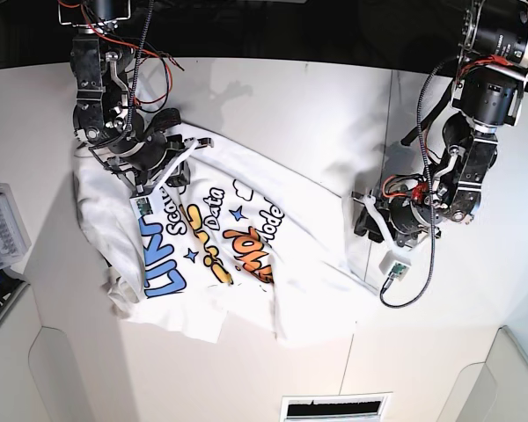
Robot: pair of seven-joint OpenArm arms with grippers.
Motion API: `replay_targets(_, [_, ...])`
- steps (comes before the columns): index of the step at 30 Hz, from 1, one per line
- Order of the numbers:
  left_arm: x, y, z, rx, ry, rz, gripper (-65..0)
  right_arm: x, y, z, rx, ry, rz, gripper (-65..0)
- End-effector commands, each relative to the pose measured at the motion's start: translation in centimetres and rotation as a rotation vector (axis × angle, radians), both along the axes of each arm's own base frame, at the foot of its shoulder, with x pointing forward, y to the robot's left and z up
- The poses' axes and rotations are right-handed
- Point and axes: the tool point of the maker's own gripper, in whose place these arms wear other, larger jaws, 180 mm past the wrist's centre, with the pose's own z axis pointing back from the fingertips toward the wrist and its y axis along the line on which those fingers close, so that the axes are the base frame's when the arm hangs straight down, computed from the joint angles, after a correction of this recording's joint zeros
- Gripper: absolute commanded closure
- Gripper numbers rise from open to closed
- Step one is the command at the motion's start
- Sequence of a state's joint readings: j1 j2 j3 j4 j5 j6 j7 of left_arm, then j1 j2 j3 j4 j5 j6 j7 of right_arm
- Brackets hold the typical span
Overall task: Layout the t-shirt on the table in an organized manner, then fold the t-shirt properly
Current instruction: 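Release the fabric and move the left gripper back over the shirt middle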
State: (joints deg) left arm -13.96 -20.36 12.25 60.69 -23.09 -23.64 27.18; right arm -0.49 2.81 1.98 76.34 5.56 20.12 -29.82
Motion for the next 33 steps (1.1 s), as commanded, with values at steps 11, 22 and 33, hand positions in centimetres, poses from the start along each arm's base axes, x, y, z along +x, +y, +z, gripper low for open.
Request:
replay_targets(11, [-0.6,-3.0,2.5,-0.283,0.033,0.036,-23.9,-0.8,-0.1,-0.6,0.001,0.053,0.0,0.0])
replay_targets(22, [-1.6,-8.1,2.5,-0.411,0.011,-0.009,-16.3,-0.7,-0.1,-0.5,0.001,0.05,0.0,0.0])
replay_targets(33, [1.5,-6.4,8.6,-0.298,-0.199,-0.021,0.0,-0.7,-0.1,-0.5,0.001,0.051,0.0,0.0])
